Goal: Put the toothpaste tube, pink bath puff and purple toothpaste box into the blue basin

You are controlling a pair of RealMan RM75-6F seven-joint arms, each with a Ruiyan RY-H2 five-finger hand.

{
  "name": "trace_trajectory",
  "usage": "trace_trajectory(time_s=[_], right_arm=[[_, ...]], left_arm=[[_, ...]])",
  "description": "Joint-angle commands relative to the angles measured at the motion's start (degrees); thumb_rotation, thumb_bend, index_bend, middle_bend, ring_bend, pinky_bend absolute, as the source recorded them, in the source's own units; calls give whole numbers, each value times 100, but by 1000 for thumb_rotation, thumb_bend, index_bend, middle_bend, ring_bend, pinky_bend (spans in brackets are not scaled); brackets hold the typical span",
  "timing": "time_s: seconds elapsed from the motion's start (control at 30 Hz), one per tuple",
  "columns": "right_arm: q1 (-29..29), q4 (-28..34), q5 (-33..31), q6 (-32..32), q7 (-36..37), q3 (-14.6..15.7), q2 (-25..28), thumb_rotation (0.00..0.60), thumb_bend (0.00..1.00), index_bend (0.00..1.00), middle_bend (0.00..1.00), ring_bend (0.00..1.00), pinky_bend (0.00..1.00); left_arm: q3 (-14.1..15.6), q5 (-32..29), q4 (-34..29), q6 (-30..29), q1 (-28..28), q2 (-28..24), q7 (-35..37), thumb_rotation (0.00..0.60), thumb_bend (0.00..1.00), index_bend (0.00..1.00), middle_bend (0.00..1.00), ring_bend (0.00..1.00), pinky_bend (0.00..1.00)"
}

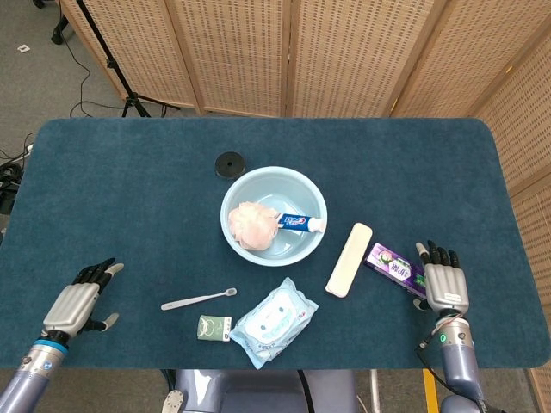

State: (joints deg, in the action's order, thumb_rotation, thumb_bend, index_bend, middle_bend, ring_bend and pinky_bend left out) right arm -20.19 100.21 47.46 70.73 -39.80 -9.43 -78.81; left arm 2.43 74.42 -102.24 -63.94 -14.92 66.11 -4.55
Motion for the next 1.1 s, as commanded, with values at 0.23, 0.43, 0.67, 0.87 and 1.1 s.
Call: trace_trajectory(time_s=[0.23,0.43,0.67,0.87,1.1], right_arm=[[-482,-73,-582,-215,-473,-100,-137,600,131,21,0,0,0],[-672,-215,-786,-310,-580,-117,-156,600,131,21,0,0,0],[-836,-426,-1073,-420,-645,-105,-153,600,131,57,0,0,0],[-923,-544,-1315,-476,-681,-68,-122,600,131,92,13,0,0],[-980,-581,-1468,-447,-700,13,-110,600,131,196,113,43,41]], left_arm=[[23,85,-10,37,-8,-40,99,600,291,0,0,0,54],[29,104,-10,42,-8,-44,115,600,290,0,0,0,54],[44,133,-37,59,-10,-56,131,600,291,0,0,0,54],[56,164,-61,65,-12,-65,146,600,291,0,0,0,54],[60,187,-74,66,-12,-73,172,600,292,0,0,0,54]])
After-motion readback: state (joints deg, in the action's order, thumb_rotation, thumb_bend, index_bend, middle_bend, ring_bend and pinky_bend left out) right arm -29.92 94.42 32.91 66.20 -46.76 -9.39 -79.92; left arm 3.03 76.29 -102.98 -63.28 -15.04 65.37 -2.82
